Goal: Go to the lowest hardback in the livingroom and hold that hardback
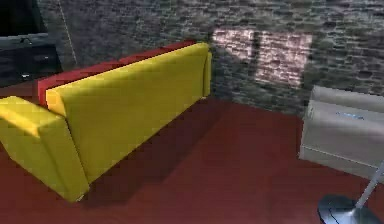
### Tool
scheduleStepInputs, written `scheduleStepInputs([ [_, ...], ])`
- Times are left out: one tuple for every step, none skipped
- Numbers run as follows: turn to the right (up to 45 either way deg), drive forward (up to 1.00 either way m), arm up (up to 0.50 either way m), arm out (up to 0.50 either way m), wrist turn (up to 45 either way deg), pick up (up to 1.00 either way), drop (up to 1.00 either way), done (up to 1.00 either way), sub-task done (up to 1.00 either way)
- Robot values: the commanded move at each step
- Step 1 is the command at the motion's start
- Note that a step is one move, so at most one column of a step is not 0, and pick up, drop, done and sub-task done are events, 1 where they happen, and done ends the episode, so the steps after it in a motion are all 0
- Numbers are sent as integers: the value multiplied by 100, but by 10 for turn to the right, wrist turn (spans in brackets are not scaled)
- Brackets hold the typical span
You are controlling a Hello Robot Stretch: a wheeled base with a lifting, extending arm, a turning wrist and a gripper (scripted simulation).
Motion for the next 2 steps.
scheduleStepInputs([
  [-450, 0, 0, 0, 0, 0, 0, 0, 0],
  [-270, 0, 0, 0, 0, 0, 0, 0, 0],
])
